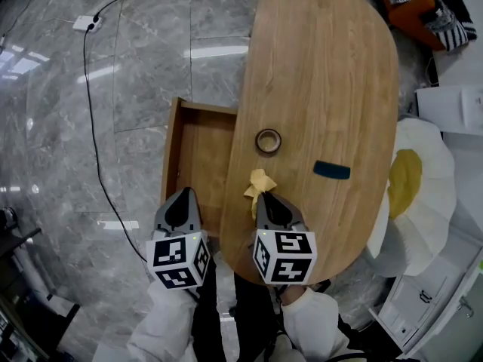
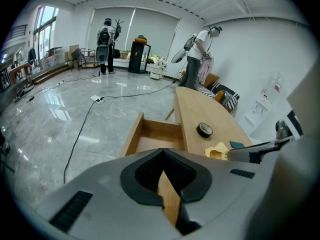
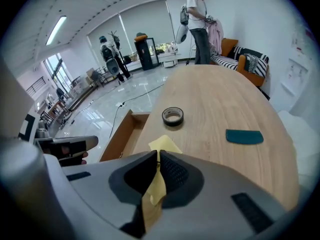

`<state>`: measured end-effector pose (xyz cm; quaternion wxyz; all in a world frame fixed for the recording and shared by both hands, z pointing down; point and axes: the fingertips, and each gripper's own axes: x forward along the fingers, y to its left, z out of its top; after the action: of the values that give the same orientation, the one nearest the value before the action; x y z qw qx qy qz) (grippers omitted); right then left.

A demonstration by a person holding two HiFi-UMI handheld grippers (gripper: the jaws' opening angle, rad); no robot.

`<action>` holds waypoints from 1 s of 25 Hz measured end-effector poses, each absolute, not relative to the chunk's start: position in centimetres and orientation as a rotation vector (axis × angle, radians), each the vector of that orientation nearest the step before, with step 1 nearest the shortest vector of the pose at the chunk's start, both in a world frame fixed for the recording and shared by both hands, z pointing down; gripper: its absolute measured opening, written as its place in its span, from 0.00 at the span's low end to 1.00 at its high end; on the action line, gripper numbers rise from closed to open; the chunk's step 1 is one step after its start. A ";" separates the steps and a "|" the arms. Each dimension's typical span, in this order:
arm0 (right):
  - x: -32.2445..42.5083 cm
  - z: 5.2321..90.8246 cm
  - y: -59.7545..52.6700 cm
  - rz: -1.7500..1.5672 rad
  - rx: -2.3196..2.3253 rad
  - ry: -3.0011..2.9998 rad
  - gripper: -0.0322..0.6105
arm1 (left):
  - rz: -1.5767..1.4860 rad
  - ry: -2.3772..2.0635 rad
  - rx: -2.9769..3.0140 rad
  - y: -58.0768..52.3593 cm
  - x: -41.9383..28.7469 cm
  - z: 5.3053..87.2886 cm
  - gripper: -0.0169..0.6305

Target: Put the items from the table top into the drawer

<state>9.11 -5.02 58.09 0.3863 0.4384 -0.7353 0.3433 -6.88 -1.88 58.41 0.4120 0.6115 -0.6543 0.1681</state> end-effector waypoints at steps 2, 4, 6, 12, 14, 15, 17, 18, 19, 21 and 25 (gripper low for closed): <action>9.2 57.2 -5.2 0.886 1.131 -1.886 0.16 | 0.418 -1.651 1.540 -1.9 -6.8 58.0 0.03; 9.2 56.3 -5.2 0.889 1.140 -1.897 0.16 | 0.412 -1.657 1.542 -1.8 -6.8 57.5 0.03; 9.0 55.4 -5.1 0.890 1.146 -1.906 0.16 | 0.405 -1.661 1.548 -1.7 -6.9 56.8 0.03; 8.4 52.8 -5.1 0.877 1.171 -1.942 0.16 | 0.382 -1.690 1.577 -1.6 -7.6 54.2 0.03; 8.1 52.0 -4.9 0.878 1.178 -1.952 0.16 | 0.375 -1.700 1.581 -1.4 -7.9 53.5 0.03; 7.9 51.7 -4.9 0.880 1.180 -1.957 0.16 | 0.371 -1.704 1.582 -1.2 -8.1 53.2 0.03; 7.3 51.1 -4.8 0.881 1.182 -1.967 0.16 | 0.364 -1.711 1.581 -0.9 -8.6 52.7 0.03; 6.9 50.9 -4.7 0.880 1.180 -1.973 0.16 | 0.360 -1.714 1.579 -0.8 -8.9 52.6 0.03; 6.4 50.7 -4.6 0.876 1.176 -1.980 0.16 | 0.356 -1.718 1.576 -0.6 -9.2 52.5 0.03; 5.4 50.4 -4.3 0.868 1.162 -1.992 0.16 | 0.349 -1.724 1.567 0.0 -9.8 52.4 0.03; 3.3 50.0 -3.8 0.850 1.130 -2.009 0.16 | 0.327 -1.739 1.548 0.7 -11.1 52.2 0.03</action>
<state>3.29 -3.75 50.03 0.3356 0.4332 -0.7704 0.3259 -11.14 0.73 52.16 0.3849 0.6076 -0.6828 0.1283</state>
